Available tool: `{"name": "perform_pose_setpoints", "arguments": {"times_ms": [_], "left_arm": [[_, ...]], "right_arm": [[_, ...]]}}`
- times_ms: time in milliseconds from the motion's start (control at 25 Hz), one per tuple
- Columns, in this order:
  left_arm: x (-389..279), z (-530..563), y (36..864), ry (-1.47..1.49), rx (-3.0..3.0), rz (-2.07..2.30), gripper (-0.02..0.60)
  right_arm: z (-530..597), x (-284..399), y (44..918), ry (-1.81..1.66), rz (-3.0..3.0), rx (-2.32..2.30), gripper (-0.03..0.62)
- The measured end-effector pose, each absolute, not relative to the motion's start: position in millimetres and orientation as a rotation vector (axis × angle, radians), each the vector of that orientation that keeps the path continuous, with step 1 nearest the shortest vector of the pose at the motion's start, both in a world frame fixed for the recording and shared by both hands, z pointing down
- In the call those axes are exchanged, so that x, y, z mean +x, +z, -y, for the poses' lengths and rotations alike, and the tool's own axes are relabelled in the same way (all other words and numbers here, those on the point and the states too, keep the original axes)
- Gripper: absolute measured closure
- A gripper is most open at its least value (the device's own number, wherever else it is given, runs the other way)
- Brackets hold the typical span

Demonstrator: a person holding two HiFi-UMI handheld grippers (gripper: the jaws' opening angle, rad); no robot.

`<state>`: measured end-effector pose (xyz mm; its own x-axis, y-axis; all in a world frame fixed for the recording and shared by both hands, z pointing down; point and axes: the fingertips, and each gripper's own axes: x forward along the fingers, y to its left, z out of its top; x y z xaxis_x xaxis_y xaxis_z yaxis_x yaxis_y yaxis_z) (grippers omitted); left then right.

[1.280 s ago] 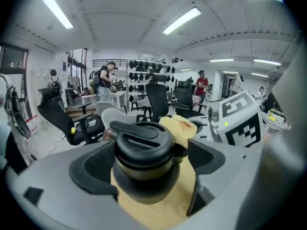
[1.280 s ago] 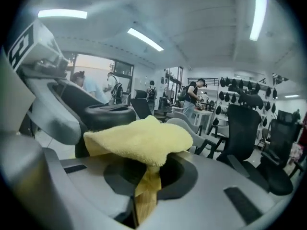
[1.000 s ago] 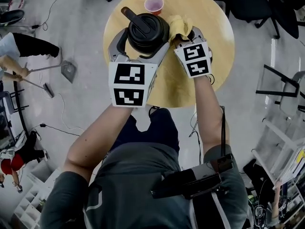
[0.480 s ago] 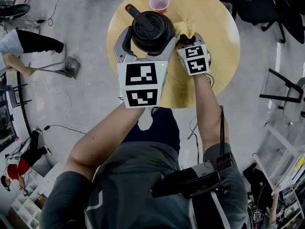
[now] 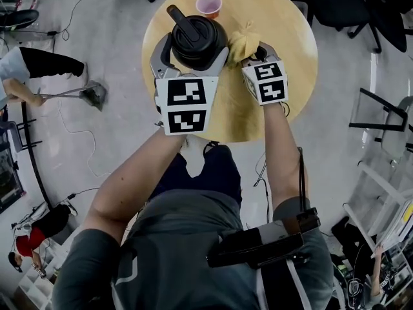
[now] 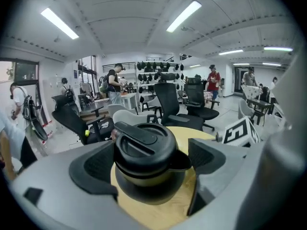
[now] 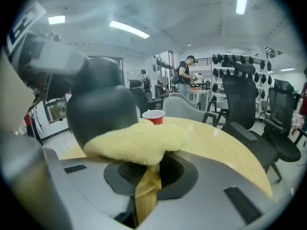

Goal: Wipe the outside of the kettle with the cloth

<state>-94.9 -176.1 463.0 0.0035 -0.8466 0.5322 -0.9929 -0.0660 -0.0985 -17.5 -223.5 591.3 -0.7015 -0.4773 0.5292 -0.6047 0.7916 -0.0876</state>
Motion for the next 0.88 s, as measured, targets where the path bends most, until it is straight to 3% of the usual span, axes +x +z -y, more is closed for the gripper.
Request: {"name": "perform_pose_setpoints", "arguments": {"times_ms": [520, 880], "left_arm": [[-105, 161, 468, 0.935, 2.410, 1.371, 0.114], [-108, 163, 468, 0.978, 2.612, 1.113, 0.114]], "right_arm": [[223, -35, 448, 0.235, 2.741, 0.871, 0.531], [217, -60, 494, 0.249, 2.681, 0.845, 0.533]]}}
